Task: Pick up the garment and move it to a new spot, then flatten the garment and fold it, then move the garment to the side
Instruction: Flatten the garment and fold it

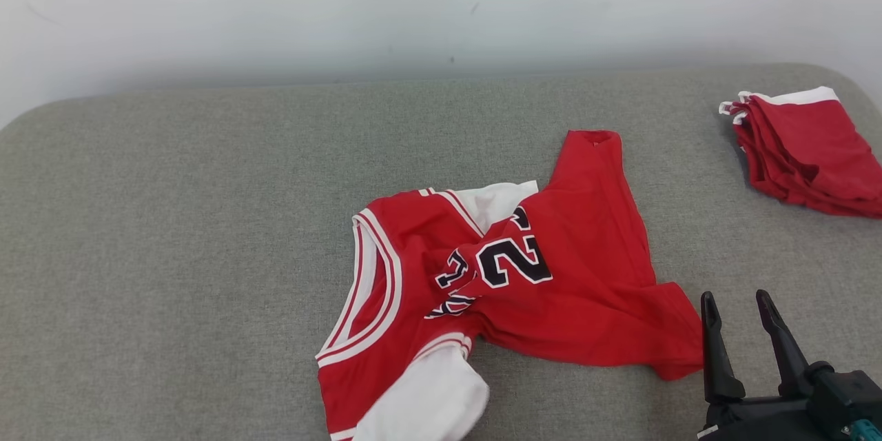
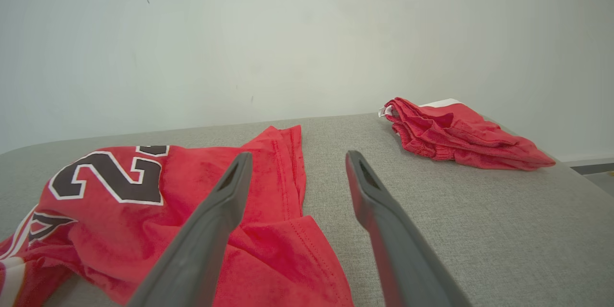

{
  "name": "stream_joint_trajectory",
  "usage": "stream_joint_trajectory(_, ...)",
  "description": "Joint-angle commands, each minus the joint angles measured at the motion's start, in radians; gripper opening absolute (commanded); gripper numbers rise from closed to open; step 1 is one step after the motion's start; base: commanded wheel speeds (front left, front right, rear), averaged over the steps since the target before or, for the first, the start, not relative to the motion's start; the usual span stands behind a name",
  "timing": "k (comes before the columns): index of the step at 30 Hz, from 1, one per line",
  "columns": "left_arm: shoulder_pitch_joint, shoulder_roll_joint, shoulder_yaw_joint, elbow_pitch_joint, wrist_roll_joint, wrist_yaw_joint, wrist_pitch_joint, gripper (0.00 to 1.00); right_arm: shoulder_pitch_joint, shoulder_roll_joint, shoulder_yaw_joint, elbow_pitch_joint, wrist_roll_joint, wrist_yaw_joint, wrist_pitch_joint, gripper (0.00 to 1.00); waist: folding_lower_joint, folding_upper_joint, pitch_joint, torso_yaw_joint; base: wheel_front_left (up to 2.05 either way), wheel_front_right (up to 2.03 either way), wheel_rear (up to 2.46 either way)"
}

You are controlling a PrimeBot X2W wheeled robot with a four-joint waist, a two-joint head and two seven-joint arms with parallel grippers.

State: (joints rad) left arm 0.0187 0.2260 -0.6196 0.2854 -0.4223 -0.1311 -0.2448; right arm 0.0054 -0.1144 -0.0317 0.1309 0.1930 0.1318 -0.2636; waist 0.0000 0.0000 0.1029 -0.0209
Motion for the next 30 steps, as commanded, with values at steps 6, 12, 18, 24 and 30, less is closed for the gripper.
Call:
stream_joint_trajectory(6, -0.025, 0.002, 0.01, 0.0, -0.037, 0.001, -0.016, 1.0, 0.017, -0.012, -0.005, 0.006, 0.008, -0.003, -0.001, 1.0, 0.0, 0.0, -0.022, 0.005, 0.0, 0.0, 0.0)
stream_joint_trajectory(12, -0.046, 0.023, 0.099, -0.133, 0.002, 0.008, -0.021, 1.0, 0.024, -0.011, -0.002, 0.012, 0.008, -0.003, -0.001, 1.0, 0.0, 0.0, -0.036, 0.0, 0.0, 0.0, 0.0)
stream_joint_trajectory(18, -0.068, 0.056, 0.185, -0.227, 0.04, 0.016, -0.021, 1.0, 0.024, -0.008, -0.003, 0.015, 0.011, -0.003, -0.001, 1.0, 0.0, 0.0, -0.036, -0.014, 0.0, 0.0, 0.0)
stream_joint_trajectory(24, -0.178, 0.093, 0.241, -0.205, 0.062, 0.019, -0.021, 1.0, 0.004, -0.001, 0.003, 0.019, 0.011, -0.003, -0.001, 1.0, 0.0, 0.0, -0.015, -0.035, 0.0, 0.0, 0.0)
stream_joint_trajectory(30, -0.318, 0.123, 0.265, -0.147, 0.057, 0.012, 0.008, 1.0, -0.016, 0.009, 0.007, 0.022, 0.011, -0.003, -0.001, 1.0, 0.0, 0.0, 0.018, -0.067, 0.0, 0.0, 0.0)
